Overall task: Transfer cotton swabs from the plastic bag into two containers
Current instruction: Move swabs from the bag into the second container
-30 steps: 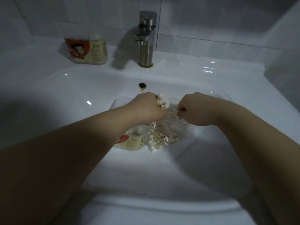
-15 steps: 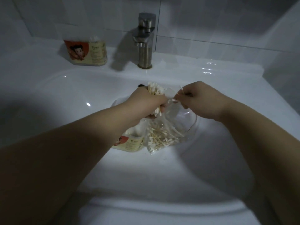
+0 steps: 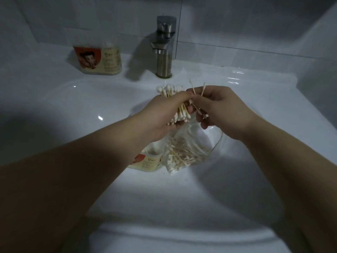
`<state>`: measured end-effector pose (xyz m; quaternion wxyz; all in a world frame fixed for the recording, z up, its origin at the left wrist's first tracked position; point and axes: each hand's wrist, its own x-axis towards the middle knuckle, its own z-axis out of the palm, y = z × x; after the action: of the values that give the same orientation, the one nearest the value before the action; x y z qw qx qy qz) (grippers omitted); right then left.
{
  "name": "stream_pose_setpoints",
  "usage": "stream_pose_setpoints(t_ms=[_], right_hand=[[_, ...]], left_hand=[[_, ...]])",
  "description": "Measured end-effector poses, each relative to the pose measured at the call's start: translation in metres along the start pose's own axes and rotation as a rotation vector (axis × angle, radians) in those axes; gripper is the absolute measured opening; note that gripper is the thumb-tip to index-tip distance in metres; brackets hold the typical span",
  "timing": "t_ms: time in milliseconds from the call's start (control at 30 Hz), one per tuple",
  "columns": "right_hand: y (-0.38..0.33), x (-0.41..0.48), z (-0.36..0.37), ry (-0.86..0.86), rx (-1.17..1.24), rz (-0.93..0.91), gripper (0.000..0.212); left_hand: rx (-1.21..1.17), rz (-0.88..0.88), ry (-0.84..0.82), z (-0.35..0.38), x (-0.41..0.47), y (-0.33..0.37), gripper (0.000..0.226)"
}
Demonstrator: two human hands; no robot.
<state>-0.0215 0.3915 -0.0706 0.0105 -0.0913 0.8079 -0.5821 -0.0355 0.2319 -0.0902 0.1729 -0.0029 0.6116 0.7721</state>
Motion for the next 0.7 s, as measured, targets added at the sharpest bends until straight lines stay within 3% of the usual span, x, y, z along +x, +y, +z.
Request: stream_pose_setpoints(t_ms=[133, 267, 433, 567, 700], right_hand=[[0.0008, -0.0003, -0.0021, 0.027, -0.183, -0.009, 0.018], [0.0011, 0.0001, -0.0042, 0.008, -0.212, 0.004, 0.019], [0.0019, -0.0010, 0.0000, 0.021, -0.397, -0.047, 0.027], [0.0013, -0.0020, 0.0048, -0.029, -0.466, -0.094, 0.019], [0.0032, -0.0017, 0.0041, -0.036, -0.448, -0.099, 0.072]], left_hand=[[0.016, 0.056, 0.176, -0.0024, 0.0049, -0.0013, 0.011], [0.067, 0.074, 0.258, -0.0058, 0.0078, 0.0004, 0.016], [0.156, 0.100, 0.217, -0.0017, 0.0052, 0.0021, 0.034], [0.182, 0.071, 0.152, 0.0004, 0.0015, 0.0013, 0.024], [0.106, 0.039, 0.147, 0.0000, 0.0003, 0.0042, 0.020]])
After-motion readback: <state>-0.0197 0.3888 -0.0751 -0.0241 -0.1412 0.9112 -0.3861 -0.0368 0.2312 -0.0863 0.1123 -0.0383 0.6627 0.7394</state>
